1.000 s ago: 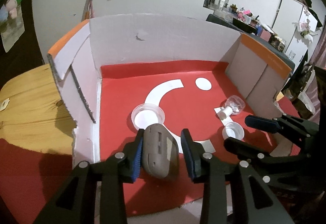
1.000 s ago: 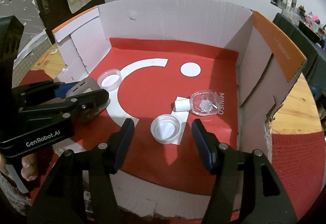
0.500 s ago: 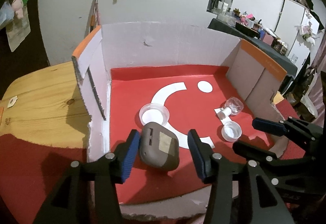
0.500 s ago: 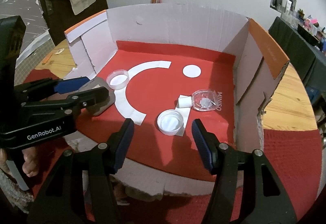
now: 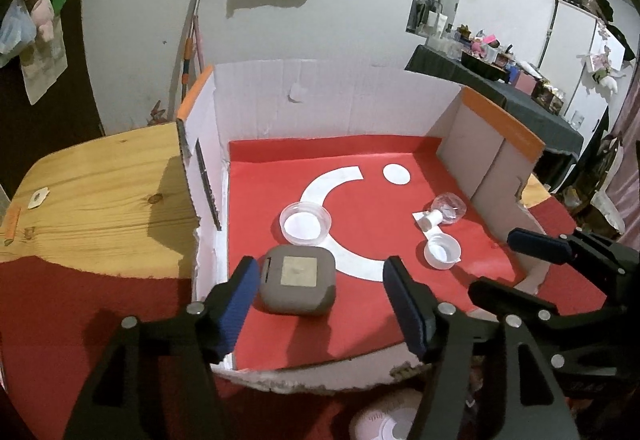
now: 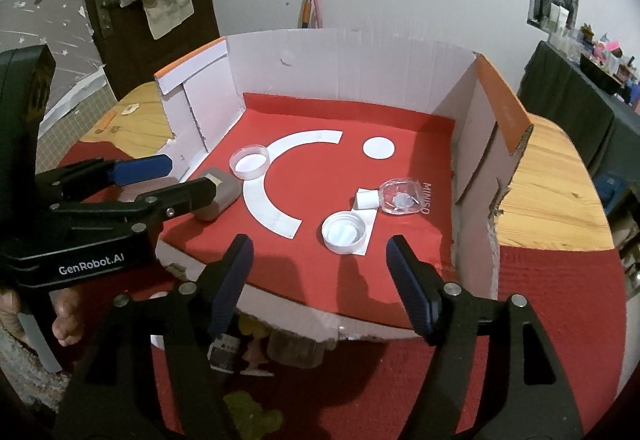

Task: Organize objects
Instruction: 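Lower the grey case onto the box floor and open the left tool, then withdraw both open tools from the box toward the items on the table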

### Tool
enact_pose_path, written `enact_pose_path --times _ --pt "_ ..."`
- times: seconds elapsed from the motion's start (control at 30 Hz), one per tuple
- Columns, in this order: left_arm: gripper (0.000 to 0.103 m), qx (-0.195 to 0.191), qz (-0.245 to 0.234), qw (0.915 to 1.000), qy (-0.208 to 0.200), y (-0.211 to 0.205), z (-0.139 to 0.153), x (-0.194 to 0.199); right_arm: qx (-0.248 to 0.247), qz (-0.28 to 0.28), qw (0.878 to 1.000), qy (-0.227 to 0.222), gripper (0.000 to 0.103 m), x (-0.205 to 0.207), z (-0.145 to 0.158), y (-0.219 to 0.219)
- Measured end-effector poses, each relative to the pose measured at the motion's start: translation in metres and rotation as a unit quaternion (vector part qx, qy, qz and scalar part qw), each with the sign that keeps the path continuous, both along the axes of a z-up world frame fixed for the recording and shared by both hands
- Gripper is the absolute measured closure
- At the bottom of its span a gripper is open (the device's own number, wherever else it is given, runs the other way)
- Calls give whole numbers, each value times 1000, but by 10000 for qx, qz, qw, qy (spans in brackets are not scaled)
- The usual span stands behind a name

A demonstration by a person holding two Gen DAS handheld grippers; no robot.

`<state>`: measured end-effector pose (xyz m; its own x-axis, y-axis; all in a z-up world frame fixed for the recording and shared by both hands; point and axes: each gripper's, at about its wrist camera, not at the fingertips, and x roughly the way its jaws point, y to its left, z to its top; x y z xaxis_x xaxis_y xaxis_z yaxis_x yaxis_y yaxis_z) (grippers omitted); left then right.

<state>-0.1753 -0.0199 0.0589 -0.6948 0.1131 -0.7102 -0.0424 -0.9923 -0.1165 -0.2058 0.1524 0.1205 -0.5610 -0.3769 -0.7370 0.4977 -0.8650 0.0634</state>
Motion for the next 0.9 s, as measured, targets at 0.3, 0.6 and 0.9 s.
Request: enact_pose_path --times 0.3,0.6,0.9 --pt "23 -32 37 10000 79 0 4 13 -10 14 10000 41 30 10 3 2" --pt "13 -149 75 9998 125 -1 8 27 -55 19 9999 119 21 24 10 5" --pt "2 -376 62 9990 230 2 13 44 -80 61 9998 158 12 35 14 5"
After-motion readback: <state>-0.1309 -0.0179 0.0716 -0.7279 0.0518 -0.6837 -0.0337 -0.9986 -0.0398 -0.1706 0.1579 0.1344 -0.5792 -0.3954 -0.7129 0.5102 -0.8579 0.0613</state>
